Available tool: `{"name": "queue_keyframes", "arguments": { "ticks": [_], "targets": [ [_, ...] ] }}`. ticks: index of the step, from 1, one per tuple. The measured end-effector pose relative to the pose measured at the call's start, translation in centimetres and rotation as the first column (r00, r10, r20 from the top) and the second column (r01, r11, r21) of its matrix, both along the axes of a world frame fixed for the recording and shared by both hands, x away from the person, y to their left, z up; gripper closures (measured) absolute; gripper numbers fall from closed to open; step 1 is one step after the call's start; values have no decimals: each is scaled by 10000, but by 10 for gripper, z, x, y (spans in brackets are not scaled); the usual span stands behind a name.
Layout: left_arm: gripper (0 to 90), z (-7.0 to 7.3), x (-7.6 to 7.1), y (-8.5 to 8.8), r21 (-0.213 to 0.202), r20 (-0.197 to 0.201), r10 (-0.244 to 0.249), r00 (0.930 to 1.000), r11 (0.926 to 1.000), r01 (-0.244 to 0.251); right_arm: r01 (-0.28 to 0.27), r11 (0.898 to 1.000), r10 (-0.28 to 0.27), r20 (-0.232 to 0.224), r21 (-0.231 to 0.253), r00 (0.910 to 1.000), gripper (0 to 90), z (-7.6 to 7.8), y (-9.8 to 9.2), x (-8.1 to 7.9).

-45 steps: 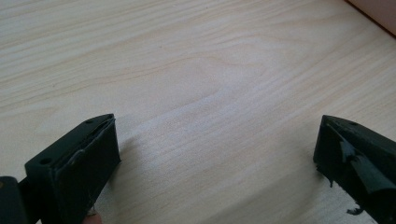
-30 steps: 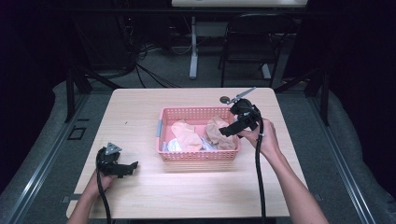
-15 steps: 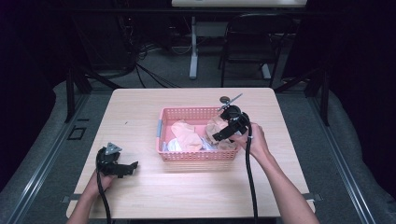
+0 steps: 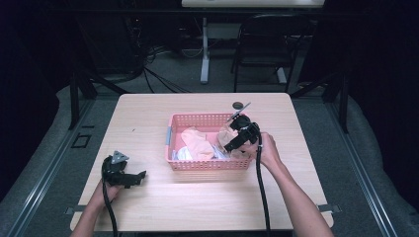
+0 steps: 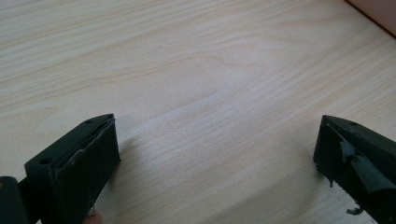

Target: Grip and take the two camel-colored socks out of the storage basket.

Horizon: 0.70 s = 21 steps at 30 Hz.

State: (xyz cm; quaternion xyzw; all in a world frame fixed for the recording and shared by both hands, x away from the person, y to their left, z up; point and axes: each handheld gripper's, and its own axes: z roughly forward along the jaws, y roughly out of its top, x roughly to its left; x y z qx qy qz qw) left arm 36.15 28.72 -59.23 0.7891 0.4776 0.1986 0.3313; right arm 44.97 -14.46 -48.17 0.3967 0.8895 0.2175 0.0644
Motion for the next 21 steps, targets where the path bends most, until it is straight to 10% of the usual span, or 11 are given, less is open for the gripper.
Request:
{"name": "queue_keyframes", "arguments": {
  "ticks": [21],
  "targets": [
    [0, 0, 0, 0, 4, -2, -4, 10000, 10000, 4, -254, 9786, -6, -1261, -2041, 9920, 831, -19, 10, 9]
  ]
}}
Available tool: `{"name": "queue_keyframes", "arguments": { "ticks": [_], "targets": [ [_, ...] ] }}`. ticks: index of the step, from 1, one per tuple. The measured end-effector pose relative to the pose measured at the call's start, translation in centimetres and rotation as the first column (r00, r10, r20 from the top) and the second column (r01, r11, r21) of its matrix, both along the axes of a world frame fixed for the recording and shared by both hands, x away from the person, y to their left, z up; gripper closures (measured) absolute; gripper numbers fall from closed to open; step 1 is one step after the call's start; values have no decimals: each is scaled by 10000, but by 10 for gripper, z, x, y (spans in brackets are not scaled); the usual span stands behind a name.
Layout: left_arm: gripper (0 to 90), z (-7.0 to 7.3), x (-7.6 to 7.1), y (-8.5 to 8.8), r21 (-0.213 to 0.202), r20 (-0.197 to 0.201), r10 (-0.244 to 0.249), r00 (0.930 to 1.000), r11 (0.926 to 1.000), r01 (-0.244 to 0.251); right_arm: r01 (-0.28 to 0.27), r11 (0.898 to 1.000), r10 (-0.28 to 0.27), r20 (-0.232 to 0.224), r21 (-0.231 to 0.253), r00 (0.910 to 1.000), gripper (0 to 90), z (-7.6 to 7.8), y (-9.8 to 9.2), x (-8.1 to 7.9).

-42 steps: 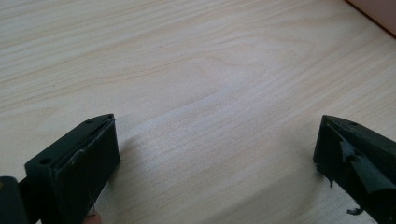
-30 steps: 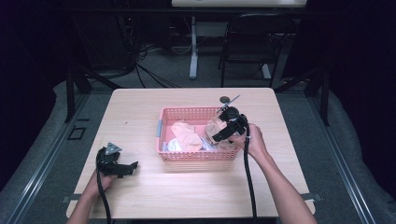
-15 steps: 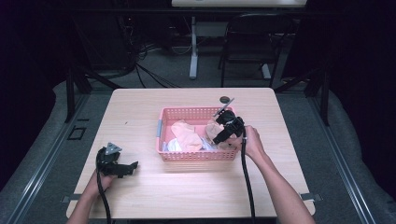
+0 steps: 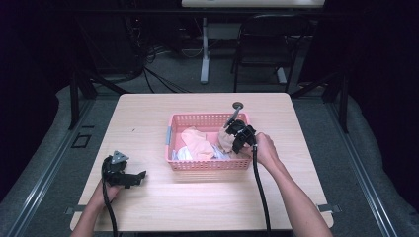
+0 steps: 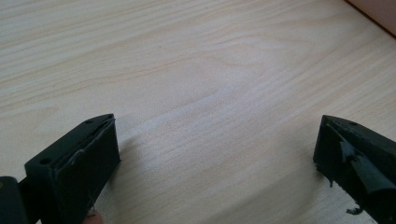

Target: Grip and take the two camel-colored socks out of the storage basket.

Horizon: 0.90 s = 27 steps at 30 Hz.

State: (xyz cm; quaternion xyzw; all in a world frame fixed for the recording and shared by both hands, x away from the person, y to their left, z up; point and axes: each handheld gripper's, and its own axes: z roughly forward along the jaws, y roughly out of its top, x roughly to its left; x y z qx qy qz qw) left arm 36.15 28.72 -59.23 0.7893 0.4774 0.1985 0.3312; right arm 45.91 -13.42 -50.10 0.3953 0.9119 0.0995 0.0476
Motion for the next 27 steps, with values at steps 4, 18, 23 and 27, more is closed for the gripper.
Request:
{"name": "queue_keyframes", "arguments": {
  "ticks": [4, 18, 23, 27],
  "targets": [
    [0, 0, 0, 0, -1, 1, 1, 10000, 10000, -1, -130, 9999, 131, 90, -66, 9999, 849, 10, 0, -2],
    [0, 0, 0, 0, 2, 0, 2, 10000, 10000, -2, -519, 9986, 523, 381, -124, 9979, 851, 57, 2, -7],
    [0, 0, 0, 0, 3, 1, -1, 10000, 10000, 1, -610, 9979, 620, 596, -196, 9963, 853, 77, 3, -8],
    [0, 0, 0, 0, 2, 0, 0, 10000, 10000, 0, -714, 9970, 732, 682, -284, 9950, 855, 93, 5, -8]
  ]
}}
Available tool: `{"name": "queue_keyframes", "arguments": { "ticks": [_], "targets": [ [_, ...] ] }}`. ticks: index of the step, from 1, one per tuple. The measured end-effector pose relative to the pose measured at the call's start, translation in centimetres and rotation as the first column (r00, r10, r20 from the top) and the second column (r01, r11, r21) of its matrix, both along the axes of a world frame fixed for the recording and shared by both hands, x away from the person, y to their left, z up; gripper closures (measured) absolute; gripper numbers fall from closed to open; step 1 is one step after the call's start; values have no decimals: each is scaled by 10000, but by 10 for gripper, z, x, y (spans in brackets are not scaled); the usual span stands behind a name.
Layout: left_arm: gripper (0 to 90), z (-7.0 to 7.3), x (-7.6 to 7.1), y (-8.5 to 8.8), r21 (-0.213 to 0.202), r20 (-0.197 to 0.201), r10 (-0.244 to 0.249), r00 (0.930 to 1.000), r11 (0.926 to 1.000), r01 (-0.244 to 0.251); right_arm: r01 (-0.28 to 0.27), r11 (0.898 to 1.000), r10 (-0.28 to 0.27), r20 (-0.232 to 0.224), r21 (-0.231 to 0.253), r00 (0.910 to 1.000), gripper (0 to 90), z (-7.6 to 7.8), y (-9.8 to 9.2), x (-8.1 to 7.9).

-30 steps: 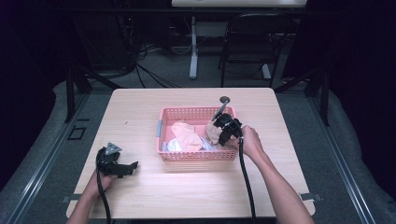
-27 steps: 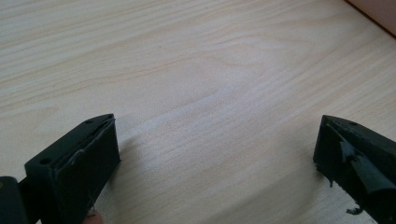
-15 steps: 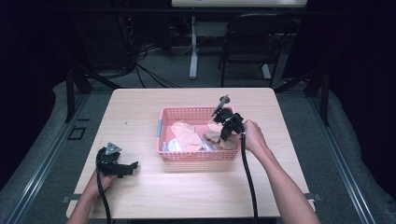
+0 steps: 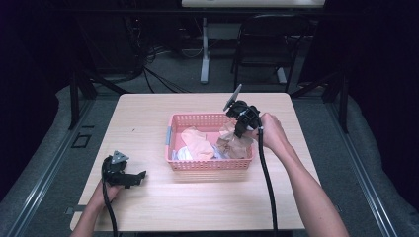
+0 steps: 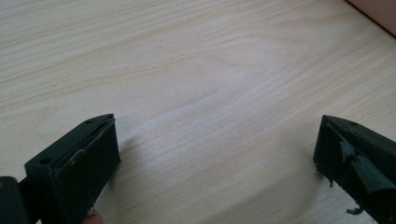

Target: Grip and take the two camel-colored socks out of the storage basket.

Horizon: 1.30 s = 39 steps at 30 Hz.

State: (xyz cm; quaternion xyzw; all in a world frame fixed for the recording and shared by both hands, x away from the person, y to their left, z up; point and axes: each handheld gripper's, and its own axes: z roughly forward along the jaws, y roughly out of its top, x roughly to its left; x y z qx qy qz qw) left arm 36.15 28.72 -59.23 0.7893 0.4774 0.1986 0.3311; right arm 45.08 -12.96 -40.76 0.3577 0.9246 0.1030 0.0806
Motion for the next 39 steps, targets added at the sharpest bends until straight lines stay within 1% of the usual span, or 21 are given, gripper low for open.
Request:
{"name": "queue_keyframes", "arguments": {
  "ticks": [2, 4, 5, 8, 13, 14, 15, 19, 20, 22, 25, 26, 30, 32, 33, 35, 36, 38, 39],
  "targets": [
    [0, 0, 0, 0, 3, -1, 0, 10000, 10000, 0, -6, 10000, 5, 72, 39, 10000, 855, 7, 1, -1],
    [0, 0, 0, 0, 1, 2, 2, 10000, 10000, -2, -73, 10000, 73, 119, -42, 9999, 855, 15, 2, -1],
    [0, 0, 0, 0, 2, 1, 3, 10000, 10000, -3, -90, 10000, 90, 132, -27, 9999, 855, 18, 2, -2],
    [0, 0, 0, 0, 1, 3, 3, 10000, 10000, -3, -192, 9997, 195, 144, -181, 9997, 855, 26, 3, -2],
    [0, 0, 0, 0, 1, 1, 2, 10000, 10000, -2, -240, 9996, 245, 249, -168, 9994, 855, 38, 5, -2],
    [0, 0, 0, 0, 3, 1, -1, 10000, 10000, 1, -269, 9994, 273, 215, -210, 9994, 855, 40, 5, -3],
    [0, 0, 0, 0, -2, -1, 2, 10000, 10000, -2, -230, 9996, 234, 272, -139, 9994, 855, 41, 6, -3],
    [0, 0, 0, 0, 4, 1, 1, 10000, 10000, -1, -320, 9989, 328, 228, -341, 9992, 855, 45, 5, -4],
    [0, 0, 0, 0, 3, -2, 0, 10000, 10000, 0, -263, 9993, 269, 208, -265, 9994, 855, 45, 4, -4],
    [0, 0, 0, 0, 2, 0, 1, 10000, 10000, -1, -282, 9990, 289, 222, -343, 9993, 855, 47, 1, -4],
    [0, 0, 0, 0, 2, 2, 3, 10000, 10000, -3, -100, 9997, 106, 267, -233, 9996, 855, 48, -5, -5],
    [0, 0, 0, 0, 1, 0, 2, 10000, 10000, -2, -177, 9994, 184, 253, -302, 9995, 855, 49, -7, -4],
    [0, 0, 0, 0, 2, -1, -2, 10000, 10000, 2, 101, 9999, -97, 333, -115, 9994, 855, 52, -17, -6],
    [0, 0, 0, 0, 2, 0, 2, 10000, 10000, -2, 134, 9997, -126, 336, -212, 9994, 854, 55, -23, -7],
    [0, 0, 0, 0, 3, 1, 0, 10000, 10000, 0, 223, 9997, -219, 404, -78, 9989, 854, 55, -26, -8],
    [0, 0, 0, 0, 2, 0, 1, 10000, 10000, -1, 311, 9994, -305, 417, -140, 9987, 854, 57, -32, -9],
    [0, 0, 0, 0, 2, 1, 1, 10000, 10000, -1, 423, 9991, -420, 434, -61, 9982, 854, 57, -36, -10],
    [0, 0, 0, 0, 3, -1, 1, 10000, 10000, -1, 488, 9987, -482, 445, -131, 9978, 854, 60, -43, -10],
    [0, 0, 0, 0, 0, 1, 3, 10000, 10000, -3, 594, 9982, -590, 444, -76, 9973, 854, 60, -46, -10]
  ]
}}
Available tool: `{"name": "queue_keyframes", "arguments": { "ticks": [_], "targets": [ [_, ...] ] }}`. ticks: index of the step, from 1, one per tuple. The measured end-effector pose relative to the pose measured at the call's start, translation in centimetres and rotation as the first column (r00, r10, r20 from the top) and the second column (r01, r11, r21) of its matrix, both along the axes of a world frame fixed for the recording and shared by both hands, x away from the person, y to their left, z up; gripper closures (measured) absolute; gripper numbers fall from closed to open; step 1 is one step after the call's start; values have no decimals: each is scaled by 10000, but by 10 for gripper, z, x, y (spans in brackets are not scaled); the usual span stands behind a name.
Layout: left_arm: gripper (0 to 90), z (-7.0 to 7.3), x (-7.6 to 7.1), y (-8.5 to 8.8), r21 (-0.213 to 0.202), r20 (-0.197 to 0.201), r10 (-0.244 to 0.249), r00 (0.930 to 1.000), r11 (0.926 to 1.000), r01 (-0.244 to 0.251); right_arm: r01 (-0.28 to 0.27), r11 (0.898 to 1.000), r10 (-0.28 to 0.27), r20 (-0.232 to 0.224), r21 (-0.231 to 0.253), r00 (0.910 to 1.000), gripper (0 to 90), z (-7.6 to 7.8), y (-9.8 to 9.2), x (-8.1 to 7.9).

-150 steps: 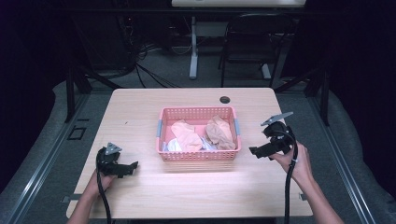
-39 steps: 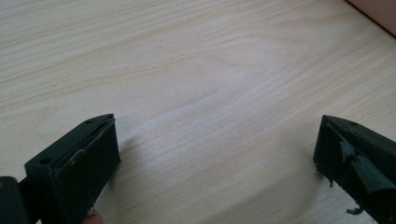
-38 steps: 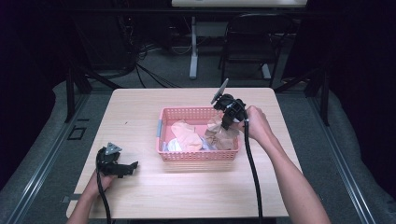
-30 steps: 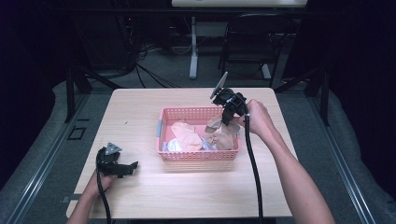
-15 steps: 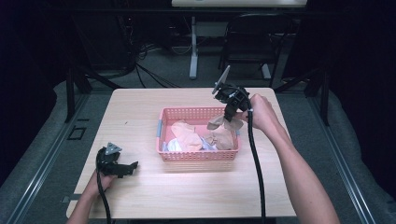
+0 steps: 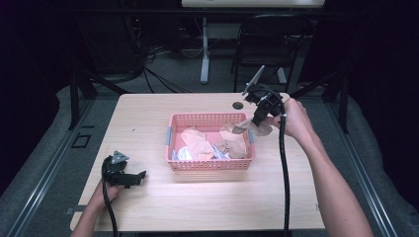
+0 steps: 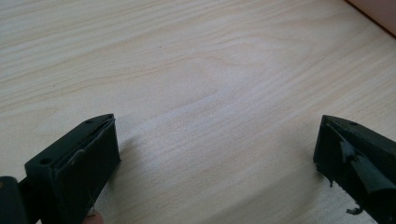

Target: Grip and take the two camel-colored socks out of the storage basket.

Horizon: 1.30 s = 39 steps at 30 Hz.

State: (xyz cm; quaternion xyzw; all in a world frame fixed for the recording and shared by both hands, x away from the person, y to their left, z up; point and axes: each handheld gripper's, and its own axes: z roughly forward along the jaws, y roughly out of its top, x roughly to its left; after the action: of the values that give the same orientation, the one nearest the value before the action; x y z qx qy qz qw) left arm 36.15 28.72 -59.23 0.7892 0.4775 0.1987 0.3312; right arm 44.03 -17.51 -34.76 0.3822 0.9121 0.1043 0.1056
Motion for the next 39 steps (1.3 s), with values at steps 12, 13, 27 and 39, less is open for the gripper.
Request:
{"name": "queue_keyframes", "arguments": {
  "ticks": [12, 13, 27, 39],
  "targets": [
    [0, 0, 0, 0, -2, 1, 3, 10000, 10000, -3, 702, 9975, -702, 95, 41, 9975, 854, 6, -39, -5],
    [0, 0, 0, 0, 2, 0, 1, 10000, 10000, -1, 761, 9970, -762, 98, 120, 9970, 854, 6, -43, -5],
    [0, 0, 0, 0, 4, 1, -1, 10000, 10000, 1, 1641, 9864, -1641, 90, 86, 9864, 854, 3, -90, -11],
    [0, 0, 0, 0, 6, 1, -1, 10000, 10000, 1, 2250, 9739, -2251, -29, 291, 9743, 854, -14, -117, -8]
  ]
}}
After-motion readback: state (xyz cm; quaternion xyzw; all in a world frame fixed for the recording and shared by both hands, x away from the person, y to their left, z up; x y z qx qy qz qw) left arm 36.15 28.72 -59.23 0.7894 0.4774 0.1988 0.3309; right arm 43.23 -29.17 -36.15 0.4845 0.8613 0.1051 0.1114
